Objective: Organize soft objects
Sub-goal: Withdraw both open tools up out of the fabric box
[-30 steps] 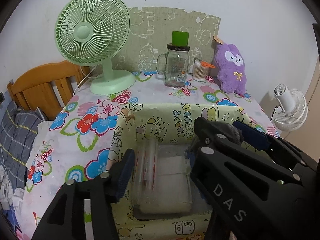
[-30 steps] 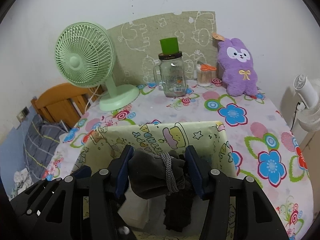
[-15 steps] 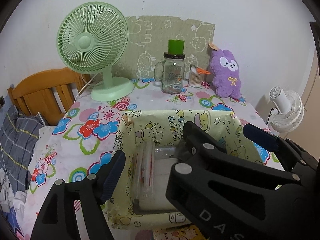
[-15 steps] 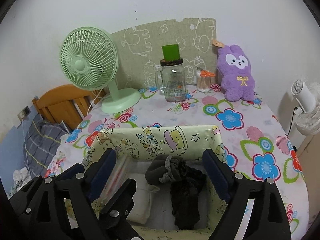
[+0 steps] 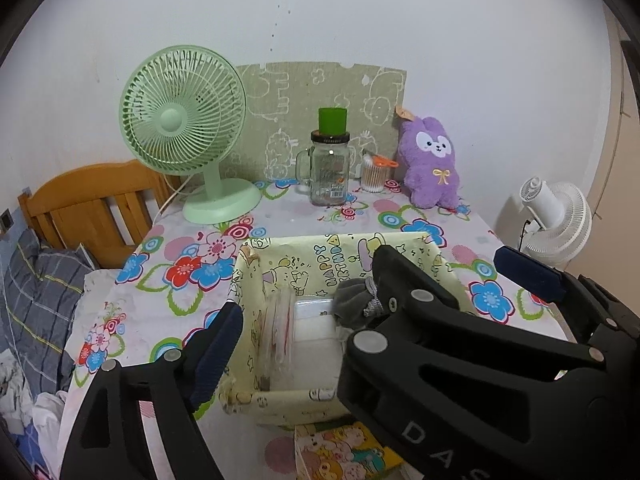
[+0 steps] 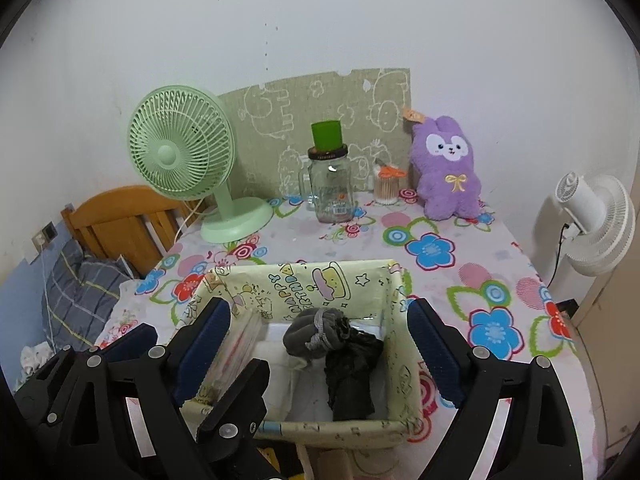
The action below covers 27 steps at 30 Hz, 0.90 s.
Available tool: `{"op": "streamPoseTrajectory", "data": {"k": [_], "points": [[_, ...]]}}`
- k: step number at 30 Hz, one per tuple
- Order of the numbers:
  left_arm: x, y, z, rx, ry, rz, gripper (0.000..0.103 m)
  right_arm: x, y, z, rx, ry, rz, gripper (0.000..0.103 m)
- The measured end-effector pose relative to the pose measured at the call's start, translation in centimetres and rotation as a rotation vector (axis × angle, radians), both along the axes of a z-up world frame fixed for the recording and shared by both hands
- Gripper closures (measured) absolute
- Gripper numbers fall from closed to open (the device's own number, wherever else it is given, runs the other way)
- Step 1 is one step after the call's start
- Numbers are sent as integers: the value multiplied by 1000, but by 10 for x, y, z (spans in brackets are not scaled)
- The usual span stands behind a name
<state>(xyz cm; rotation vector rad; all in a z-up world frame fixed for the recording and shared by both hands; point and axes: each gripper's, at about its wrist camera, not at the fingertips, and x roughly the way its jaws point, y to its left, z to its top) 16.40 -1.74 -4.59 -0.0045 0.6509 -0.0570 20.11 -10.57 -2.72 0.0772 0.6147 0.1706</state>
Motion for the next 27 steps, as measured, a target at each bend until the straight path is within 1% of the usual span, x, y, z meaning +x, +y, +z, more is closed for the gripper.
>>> {"op": "streamPoseTrajectory", "data": {"k": [5,12,21,27], "points": [[-14,-3,6,3,-17,-2,15,-17,-5,8,-8,-22,-9,9],[-34,-9,9,8,-35,-8,13,-40,-11,12,-11,-37,-20,8],[-54,-14,7,5,-43,-17,12,-61,-18,12,-27,-44,-25,8],[-61,-16,3,4,-38,-18,11,-71,-20,6,-40,-41,-31,8]]}}
